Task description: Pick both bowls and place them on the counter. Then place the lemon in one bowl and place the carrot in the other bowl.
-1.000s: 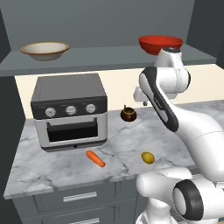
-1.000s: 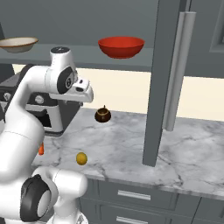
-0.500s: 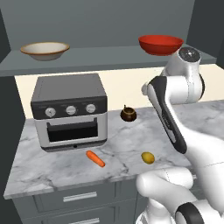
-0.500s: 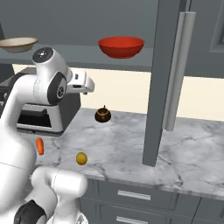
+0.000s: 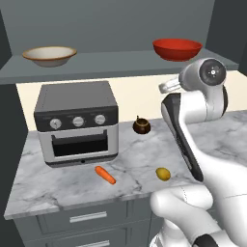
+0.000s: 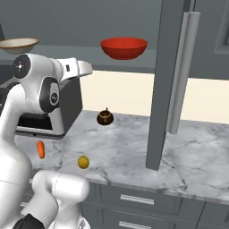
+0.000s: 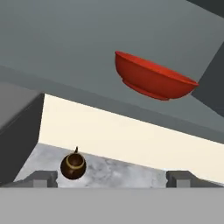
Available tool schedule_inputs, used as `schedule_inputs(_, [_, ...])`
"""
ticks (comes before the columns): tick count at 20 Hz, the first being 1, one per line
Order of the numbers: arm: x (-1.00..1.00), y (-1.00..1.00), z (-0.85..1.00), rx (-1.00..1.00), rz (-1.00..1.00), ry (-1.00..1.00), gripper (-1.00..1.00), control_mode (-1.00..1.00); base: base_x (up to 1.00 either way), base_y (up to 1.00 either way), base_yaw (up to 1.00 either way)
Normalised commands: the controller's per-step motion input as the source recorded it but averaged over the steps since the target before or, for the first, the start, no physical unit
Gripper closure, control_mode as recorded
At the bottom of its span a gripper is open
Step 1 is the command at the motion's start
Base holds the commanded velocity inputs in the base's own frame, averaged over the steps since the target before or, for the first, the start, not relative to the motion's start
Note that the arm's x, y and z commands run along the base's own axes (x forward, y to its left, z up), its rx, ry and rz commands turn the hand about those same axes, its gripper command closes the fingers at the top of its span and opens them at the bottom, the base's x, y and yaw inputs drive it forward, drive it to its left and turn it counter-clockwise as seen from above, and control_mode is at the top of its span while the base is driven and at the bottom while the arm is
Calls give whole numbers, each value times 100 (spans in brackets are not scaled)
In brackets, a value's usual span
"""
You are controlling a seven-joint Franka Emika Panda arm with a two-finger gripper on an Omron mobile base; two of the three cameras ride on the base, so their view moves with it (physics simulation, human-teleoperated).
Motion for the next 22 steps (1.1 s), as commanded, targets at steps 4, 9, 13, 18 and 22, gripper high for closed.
schedule_inputs(4, [5,-4,76,-15,0,-11,-100,-100,0,0,0])
schedule_inputs(9, [27,-10,0,-2,2,1,-100,-100,0,0,0])
schedule_inputs(13, [34,-13,55,-6,8,9,-100,-100,0,0,0])
schedule_inputs(18, [35,-10,41,-11,0,15,-100,-100,0,0,0])
schedule_inputs(22, [53,-4,9,-15,-2,17,-100,-100,0,0,0])
